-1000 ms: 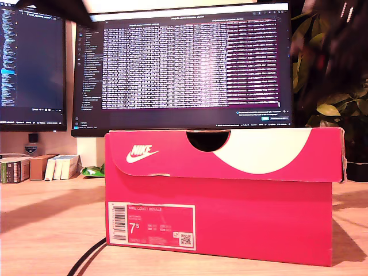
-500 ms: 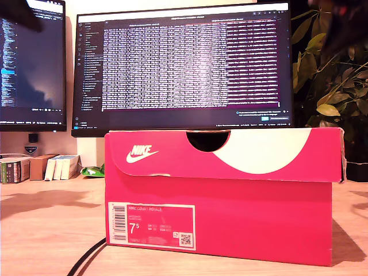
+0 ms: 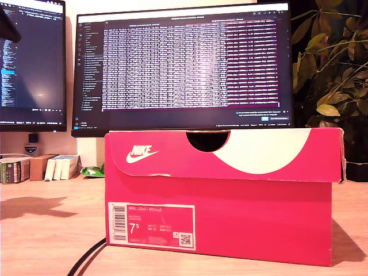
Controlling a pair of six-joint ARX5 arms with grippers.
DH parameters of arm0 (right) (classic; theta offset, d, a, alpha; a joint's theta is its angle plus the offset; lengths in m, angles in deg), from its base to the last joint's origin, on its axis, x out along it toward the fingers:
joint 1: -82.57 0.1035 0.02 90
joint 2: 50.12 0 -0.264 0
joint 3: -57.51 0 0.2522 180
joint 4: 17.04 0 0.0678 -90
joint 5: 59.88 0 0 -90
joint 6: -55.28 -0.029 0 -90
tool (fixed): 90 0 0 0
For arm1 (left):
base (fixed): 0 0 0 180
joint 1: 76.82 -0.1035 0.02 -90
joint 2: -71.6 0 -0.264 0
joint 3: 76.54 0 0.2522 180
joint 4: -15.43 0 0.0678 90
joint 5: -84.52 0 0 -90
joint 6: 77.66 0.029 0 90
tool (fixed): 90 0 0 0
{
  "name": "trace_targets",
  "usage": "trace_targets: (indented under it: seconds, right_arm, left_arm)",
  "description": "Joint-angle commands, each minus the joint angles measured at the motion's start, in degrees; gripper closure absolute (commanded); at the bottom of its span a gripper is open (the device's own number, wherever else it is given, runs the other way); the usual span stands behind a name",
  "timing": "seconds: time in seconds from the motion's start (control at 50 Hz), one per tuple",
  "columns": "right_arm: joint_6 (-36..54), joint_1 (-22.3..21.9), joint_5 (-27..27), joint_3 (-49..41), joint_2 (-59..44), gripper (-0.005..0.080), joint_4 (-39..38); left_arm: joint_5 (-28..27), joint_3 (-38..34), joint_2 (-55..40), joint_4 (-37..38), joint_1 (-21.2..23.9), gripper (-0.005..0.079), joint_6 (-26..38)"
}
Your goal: Close the red shoebox by pushing the lid with your left arm and holding the box in place with your right arm
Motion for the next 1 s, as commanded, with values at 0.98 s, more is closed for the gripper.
trace_targets:
  seconds: [0.98]
  right_arm:
    - [-1.25,-1.73,2.67,-21.90,22.58,0.0764,-12.22]
  left_arm:
    - [-0.94,-17.66,10.16,-18.40,-0.42,0.0761,-1.57]
